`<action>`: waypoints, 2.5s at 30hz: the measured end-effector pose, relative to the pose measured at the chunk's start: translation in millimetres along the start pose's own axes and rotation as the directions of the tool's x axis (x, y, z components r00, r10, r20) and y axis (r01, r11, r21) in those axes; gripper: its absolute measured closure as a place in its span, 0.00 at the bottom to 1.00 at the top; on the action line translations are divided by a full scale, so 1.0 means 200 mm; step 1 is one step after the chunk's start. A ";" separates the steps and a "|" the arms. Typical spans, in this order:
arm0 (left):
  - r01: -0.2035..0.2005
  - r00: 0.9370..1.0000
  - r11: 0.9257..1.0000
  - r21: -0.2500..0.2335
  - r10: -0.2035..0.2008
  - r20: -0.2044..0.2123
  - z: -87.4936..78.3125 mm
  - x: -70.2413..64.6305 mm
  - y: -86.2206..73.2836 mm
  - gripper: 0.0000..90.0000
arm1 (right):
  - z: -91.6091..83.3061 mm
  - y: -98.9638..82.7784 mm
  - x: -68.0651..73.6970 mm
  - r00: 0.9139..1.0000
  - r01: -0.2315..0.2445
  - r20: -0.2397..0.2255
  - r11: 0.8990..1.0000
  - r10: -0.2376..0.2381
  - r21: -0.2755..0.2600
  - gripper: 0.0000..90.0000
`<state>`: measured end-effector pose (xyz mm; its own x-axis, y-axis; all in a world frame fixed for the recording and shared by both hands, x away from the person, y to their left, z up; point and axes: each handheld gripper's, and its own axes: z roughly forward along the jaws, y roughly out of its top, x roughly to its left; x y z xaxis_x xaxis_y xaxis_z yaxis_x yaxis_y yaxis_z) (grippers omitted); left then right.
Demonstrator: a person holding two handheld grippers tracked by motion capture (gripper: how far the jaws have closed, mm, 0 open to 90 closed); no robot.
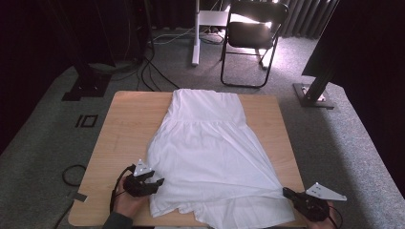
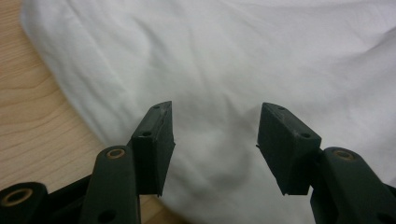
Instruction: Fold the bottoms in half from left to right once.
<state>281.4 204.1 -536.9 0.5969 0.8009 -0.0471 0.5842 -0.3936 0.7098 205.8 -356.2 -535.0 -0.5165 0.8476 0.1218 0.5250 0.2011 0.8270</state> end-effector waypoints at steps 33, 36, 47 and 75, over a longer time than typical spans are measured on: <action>0.245 0.967 0.966 -0.089 -0.250 -0.051 0.31 0.60 0.37 0.40 | 1.07 0.78 -0.20 1.000 0.001 0.014 0.998 -0.002 0.064 0.57; 0.257 0.966 0.963 -0.082 -0.259 -0.019 0.33 0.60 0.36 0.40 | 1.17 0.81 -0.19 1.000 0.001 -0.005 0.996 -0.001 0.089 0.56; 0.190 0.980 0.978 -0.082 -0.184 0.073 0.31 0.49 0.37 0.97 | 1.14 0.91 -0.11 0.993 0.092 0.064 0.991 -0.098 0.098 0.99; 0.169 0.985 0.985 0.031 -0.168 -0.037 0.61 0.43 0.60 0.59 | 1.16 0.72 -0.36 0.963 -0.071 0.267 0.984 0.025 0.162 0.90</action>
<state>469.1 171.7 -541.5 0.4693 0.8719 -0.1397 0.6934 -0.2659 0.6697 474.4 -274.8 -552.2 -0.3038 0.9527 -0.0086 0.6628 0.2178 0.7164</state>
